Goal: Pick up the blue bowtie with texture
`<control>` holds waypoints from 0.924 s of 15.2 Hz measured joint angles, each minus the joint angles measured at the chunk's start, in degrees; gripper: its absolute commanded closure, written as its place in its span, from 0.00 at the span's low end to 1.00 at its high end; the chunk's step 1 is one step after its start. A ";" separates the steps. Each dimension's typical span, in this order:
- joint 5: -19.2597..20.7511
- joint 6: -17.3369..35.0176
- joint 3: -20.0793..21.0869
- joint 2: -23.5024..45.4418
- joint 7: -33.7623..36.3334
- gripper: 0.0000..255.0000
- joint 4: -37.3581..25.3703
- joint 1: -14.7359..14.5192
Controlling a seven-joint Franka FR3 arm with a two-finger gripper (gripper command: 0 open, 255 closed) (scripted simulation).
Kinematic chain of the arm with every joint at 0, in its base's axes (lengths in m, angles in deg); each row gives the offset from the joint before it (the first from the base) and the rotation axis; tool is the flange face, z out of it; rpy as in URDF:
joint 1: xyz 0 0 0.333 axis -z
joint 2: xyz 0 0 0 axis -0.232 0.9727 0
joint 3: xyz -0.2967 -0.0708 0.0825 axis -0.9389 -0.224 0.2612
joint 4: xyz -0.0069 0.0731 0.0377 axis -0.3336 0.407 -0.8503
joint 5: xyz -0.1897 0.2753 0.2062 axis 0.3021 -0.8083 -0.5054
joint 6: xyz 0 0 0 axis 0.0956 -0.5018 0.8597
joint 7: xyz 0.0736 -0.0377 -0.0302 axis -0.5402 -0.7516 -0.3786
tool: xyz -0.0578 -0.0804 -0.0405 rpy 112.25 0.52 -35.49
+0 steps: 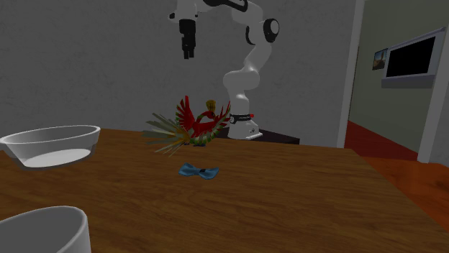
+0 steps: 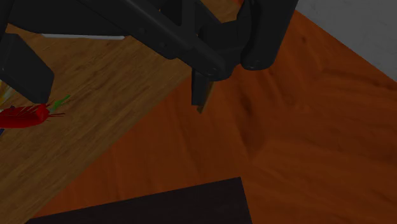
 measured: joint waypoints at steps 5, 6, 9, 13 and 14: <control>-2.10 3.45 2.71 2.84 3.32 0.00 1.36 -1.22; -2.65 4.30 3.45 3.84 4.22 0.00 1.38 -1.55; -4.69 7.32 6.32 6.87 7.63 0.00 1.99 -2.85; -6.73 12.07 9.73 12.97 11.73 0.00 1.28 -4.26; -7.16 13.27 10.57 14.37 12.74 0.00 1.24 -4.60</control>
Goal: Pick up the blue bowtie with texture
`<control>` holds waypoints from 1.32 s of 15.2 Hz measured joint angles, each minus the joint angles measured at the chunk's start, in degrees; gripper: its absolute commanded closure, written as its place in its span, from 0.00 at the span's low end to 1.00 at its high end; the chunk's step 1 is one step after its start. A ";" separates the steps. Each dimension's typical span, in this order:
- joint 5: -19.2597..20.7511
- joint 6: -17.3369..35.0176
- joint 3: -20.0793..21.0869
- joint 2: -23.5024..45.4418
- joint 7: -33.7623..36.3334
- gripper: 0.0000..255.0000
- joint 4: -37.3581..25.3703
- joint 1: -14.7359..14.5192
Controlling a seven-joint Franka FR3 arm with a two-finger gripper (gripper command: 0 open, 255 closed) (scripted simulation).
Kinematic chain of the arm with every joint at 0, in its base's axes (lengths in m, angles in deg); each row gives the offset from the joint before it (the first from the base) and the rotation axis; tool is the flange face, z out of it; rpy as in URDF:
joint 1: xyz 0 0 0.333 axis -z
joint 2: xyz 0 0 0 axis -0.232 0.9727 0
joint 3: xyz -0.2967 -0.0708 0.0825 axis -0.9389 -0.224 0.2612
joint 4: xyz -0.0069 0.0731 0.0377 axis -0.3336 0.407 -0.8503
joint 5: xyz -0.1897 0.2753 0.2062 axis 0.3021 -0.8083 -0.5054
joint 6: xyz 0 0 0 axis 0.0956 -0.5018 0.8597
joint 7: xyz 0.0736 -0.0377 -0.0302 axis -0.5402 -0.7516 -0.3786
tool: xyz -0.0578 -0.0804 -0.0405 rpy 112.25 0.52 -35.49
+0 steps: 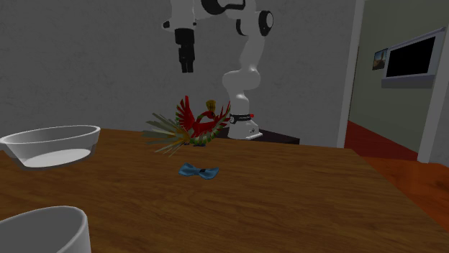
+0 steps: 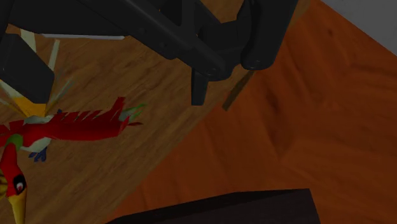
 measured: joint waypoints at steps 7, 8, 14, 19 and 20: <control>-1.47 7.68 5.44 12.36 6.87 0.00 -3.69 -1.84; -1.53 8.62 6.09 13.87 7.79 0.00 -4.10 -2.09; -0.16 13.45 10.09 26.29 14.43 0.00 -10.70 -3.75; 2.29 15.27 12.21 36.54 19.81 0.00 -18.02 -5.74; 2.99 15.64 12.45 38.88 20.88 0.00 -19.80 -6.25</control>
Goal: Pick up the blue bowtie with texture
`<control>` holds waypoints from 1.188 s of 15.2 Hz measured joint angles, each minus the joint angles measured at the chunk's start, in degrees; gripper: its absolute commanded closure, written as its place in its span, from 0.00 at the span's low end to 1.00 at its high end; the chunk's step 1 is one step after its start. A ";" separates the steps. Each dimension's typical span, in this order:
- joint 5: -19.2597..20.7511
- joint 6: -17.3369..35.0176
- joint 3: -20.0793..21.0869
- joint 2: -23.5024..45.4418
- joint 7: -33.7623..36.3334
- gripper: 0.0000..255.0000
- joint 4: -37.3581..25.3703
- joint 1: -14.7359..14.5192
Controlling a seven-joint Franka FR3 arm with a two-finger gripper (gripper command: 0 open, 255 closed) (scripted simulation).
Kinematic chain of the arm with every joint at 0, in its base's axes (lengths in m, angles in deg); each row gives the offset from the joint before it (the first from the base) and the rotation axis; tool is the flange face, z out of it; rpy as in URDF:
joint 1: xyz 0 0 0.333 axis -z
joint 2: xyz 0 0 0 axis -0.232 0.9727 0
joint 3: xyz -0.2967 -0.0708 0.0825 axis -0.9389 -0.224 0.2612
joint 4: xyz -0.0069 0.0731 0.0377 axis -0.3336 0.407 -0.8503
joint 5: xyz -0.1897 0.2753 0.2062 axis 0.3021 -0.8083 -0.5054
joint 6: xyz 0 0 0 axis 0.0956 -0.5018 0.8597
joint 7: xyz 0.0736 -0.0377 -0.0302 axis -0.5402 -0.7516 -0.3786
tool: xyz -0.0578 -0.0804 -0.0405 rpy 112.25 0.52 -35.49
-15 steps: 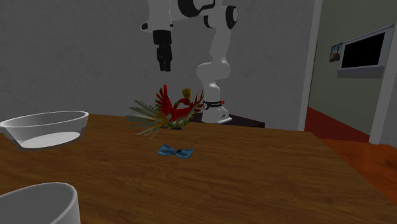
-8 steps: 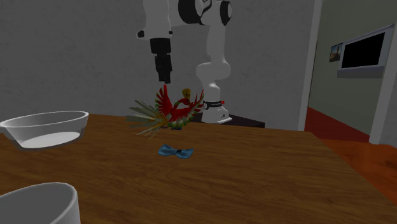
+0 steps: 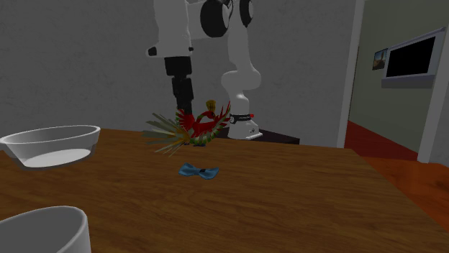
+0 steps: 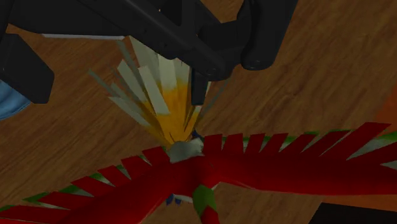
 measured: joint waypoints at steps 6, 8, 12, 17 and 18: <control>3.85 -0.07 0.66 13.45 5.91 0.00 -12.25 -4.14; 4.90 -0.11 0.90 17.10 7.61 0.00 -16.95 -5.95; 6.78 -1.77 0.38 26.51 10.13 0.00 -27.07 -9.43; 7.76 -1.42 -0.53 31.75 10.56 0.00 -30.38 -10.46; 7.93 -0.96 -0.70 32.49 10.48 0.00 -30.63 -10.49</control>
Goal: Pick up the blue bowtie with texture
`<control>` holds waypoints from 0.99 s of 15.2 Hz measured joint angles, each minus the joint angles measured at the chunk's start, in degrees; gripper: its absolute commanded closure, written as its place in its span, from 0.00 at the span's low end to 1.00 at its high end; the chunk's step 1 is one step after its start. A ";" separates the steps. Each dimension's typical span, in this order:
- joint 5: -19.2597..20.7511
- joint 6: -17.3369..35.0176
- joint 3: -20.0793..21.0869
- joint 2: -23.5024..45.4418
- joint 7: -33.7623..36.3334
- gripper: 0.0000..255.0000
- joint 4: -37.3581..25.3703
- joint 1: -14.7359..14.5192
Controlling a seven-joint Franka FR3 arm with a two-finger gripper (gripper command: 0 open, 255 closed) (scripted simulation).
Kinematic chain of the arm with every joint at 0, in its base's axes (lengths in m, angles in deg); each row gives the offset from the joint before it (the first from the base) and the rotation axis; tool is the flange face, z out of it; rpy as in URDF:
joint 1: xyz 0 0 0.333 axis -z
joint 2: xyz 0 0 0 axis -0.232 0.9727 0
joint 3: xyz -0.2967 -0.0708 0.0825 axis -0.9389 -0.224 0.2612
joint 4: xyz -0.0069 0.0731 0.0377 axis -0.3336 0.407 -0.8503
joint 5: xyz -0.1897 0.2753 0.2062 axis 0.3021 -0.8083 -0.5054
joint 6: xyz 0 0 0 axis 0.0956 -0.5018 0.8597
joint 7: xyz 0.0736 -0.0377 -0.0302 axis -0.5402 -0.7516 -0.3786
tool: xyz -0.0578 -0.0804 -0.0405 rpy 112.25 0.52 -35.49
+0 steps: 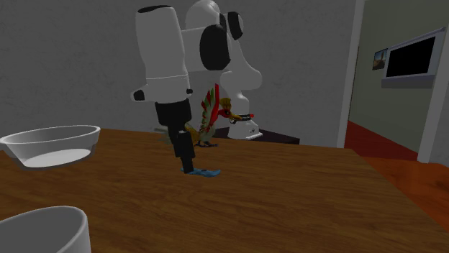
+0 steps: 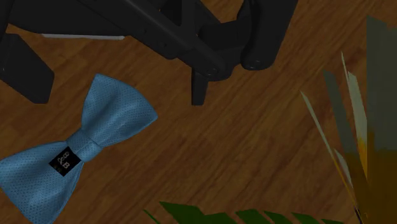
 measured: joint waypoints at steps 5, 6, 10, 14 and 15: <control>0.37 1.80 -0.25 1.46 0.16 1.00 0.10 -0.25; 0.37 1.90 -0.21 1.39 0.15 1.00 0.10 -0.27; 0.40 1.97 -0.21 1.37 0.17 1.00 0.15 -0.28; 0.37 2.01 -0.21 1.28 0.16 1.00 0.28 -0.23; 0.34 1.73 -0.22 1.20 0.14 1.00 0.28 -0.18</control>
